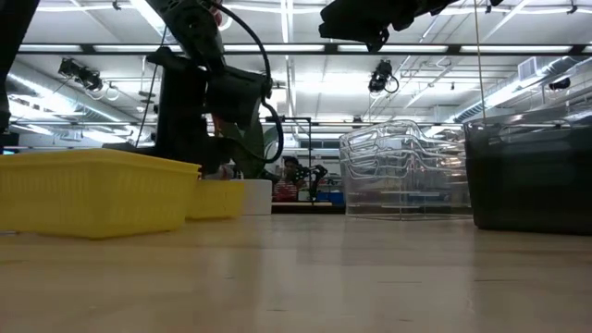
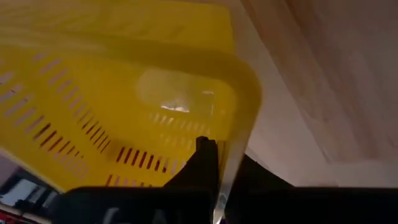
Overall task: Stack baskets by color
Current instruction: Stack the top yellow bin on the stacked yellow bins
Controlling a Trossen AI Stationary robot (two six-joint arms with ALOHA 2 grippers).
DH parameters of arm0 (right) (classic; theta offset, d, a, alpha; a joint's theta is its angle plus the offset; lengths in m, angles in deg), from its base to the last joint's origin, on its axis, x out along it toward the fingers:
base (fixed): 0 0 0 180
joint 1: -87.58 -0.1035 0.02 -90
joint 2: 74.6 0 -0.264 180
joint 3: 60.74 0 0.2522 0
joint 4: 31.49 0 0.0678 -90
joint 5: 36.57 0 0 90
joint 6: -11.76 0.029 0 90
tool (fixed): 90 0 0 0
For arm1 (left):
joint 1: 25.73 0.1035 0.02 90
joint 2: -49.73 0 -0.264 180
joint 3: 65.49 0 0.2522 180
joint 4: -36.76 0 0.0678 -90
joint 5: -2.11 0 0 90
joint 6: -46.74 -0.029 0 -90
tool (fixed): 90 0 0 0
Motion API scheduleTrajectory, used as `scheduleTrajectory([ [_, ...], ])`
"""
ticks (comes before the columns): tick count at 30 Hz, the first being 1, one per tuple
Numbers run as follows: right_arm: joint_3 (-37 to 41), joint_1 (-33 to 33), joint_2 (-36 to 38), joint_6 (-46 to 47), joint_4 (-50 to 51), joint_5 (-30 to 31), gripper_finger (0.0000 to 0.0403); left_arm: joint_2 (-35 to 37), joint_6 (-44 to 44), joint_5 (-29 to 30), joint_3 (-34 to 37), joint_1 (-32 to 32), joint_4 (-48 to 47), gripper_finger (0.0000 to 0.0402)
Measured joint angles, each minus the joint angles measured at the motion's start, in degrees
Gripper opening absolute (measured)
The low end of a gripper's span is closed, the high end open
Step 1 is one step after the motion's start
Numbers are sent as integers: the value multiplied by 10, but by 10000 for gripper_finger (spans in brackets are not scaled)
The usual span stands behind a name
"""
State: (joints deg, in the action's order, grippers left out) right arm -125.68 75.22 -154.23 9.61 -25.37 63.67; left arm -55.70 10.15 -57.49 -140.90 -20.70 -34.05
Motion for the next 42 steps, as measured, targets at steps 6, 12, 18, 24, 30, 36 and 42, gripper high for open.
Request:
scheduleTrajectory([
  [6, 0, 0, 0, 0, 0, 0, 166, 28, 65, -41, -49, 0, -78, 6],
  [12, 0, 0, 0, 0, 0, 0, 166, 74, 189, -103, -144, -17, -207, 7],
  [18, 0, 0, 0, 1, 0, 0, 166, 89, 302, -210, -232, -100, -261, 7],
  [24, 0, -5, 0, 9, -2, 0, 166, 95, 378, -235, -287, -202, -250, 9],
  [30, 0, -17, 0, 7, -5, 0, 166, 108, 464, -247, -280, -276, -233, 9],
  [36, 0, -19, 0, 10, -7, 1, 166, 108, 511, -215, -263, -342, -196, 10],
  [42, 0, -20, 0, 11, -8, 1, 166, 108, 560, -197, -204, -373, -162, 6],
])
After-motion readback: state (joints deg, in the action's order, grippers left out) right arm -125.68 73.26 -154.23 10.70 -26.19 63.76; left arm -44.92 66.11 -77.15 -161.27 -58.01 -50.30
